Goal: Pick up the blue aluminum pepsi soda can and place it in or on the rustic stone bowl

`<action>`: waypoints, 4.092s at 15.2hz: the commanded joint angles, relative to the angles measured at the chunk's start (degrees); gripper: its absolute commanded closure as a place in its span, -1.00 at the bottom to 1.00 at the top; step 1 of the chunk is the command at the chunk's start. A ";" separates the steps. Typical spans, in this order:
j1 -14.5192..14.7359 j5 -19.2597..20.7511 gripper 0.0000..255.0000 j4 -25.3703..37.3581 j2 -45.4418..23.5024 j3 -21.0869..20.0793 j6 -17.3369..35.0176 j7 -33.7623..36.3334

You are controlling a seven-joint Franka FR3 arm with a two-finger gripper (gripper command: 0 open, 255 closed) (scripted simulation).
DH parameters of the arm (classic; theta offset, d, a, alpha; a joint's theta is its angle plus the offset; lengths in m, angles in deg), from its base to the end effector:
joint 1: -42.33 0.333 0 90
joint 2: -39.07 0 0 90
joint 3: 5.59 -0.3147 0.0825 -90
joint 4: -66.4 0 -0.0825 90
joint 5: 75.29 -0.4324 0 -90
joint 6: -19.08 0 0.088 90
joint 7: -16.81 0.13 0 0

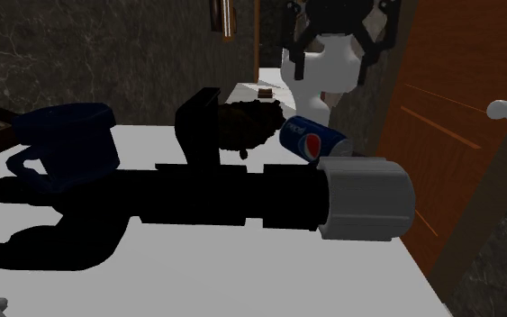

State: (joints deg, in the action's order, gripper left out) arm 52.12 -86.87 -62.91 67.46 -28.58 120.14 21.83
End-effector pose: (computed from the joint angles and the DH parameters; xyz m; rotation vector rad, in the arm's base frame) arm 0.3685 0.2773 0.4981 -3.0777 -0.6174 0.0459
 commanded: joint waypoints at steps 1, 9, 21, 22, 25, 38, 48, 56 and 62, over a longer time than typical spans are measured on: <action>3.90 1.97 -1.00 -2.59 -2.06 2.74 2.94 -19.67; 9.01 4.80 -1.00 -9.84 -5.03 6.14 11.21 -44.73; 9.04 4.73 1.00 -11.43 -5.56 5.93 13.33 -44.70; 9.04 4.73 1.00 -11.43 -5.57 5.93 13.33 -44.70; 9.04 4.73 1.00 -11.43 -5.57 5.93 13.33 -44.70; 8.96 4.89 1.00 -6.11 -3.47 6.74 5.93 -44.90; 8.76 5.26 1.00 0.83 -2.54 7.48 -1.94 -44.93; 8.54 5.62 1.00 7.15 -2.75 7.95 -8.05 -44.83; 8.38 5.89 1.00 11.85 -3.34 8.18 -12.17 -44.71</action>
State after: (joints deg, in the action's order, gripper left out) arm 60.51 -81.01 -51.76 64.24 -20.41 108.57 -22.93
